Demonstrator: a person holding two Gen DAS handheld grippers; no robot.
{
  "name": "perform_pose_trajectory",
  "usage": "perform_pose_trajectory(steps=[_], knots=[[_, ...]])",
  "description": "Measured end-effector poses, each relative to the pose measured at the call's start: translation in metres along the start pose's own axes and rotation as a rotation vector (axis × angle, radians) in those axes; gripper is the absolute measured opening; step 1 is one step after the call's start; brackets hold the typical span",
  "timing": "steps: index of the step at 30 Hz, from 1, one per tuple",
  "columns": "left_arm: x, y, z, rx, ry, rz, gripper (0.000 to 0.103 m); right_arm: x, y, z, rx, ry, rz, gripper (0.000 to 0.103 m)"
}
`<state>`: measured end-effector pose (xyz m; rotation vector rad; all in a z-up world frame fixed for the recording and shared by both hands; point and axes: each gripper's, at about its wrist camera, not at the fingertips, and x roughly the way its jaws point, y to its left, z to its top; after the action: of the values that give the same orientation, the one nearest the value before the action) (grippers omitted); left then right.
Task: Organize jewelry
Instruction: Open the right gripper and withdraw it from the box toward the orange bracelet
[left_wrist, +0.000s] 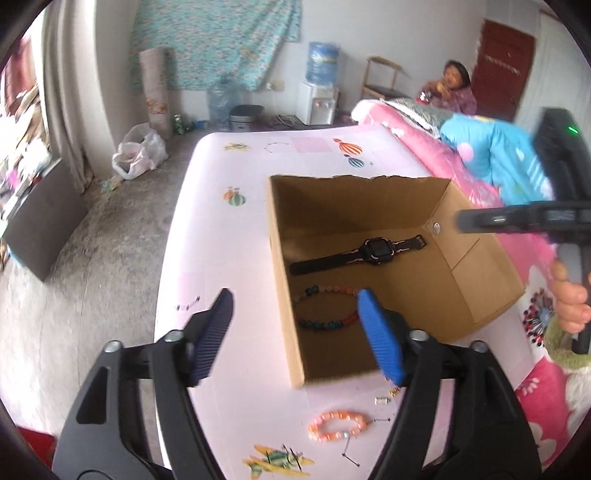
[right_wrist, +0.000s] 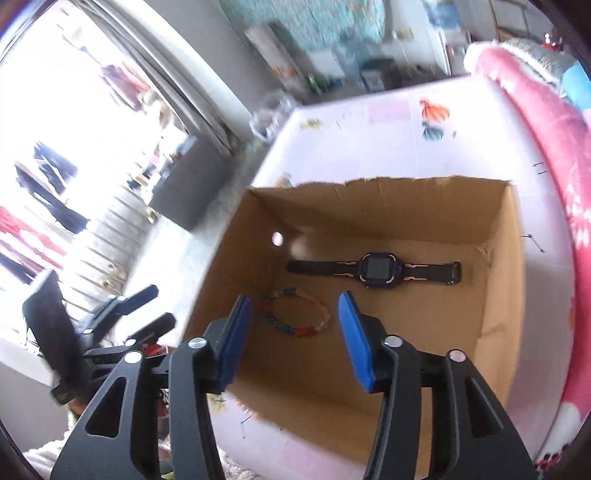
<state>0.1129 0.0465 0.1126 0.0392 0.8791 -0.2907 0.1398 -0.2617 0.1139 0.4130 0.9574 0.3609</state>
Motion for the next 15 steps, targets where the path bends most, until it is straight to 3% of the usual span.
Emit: perform_pose_trajectory(steps=[3,7,12,15], knots=[[-0.004,0.008,-0.017,-0.062,-0.008,-0.022,0.079,-0.028,0.005,-0.029,0.000,-0.077,0.045,0.057],[0.010,0.016,-0.038,-0.170,0.027,-0.101,0.080,-0.037,-0.005,-0.075,0.062,-0.109,0.089,0.058],[0.033,0.018,-0.054,-0.287,0.054,-0.213,0.080,-0.009,-0.034,-0.125,0.212,-0.050,0.087,0.058],[0.042,0.017,-0.060,-0.319,0.045,-0.262,0.082,0.013,-0.050,-0.141,0.269,0.000,0.039,0.058]])
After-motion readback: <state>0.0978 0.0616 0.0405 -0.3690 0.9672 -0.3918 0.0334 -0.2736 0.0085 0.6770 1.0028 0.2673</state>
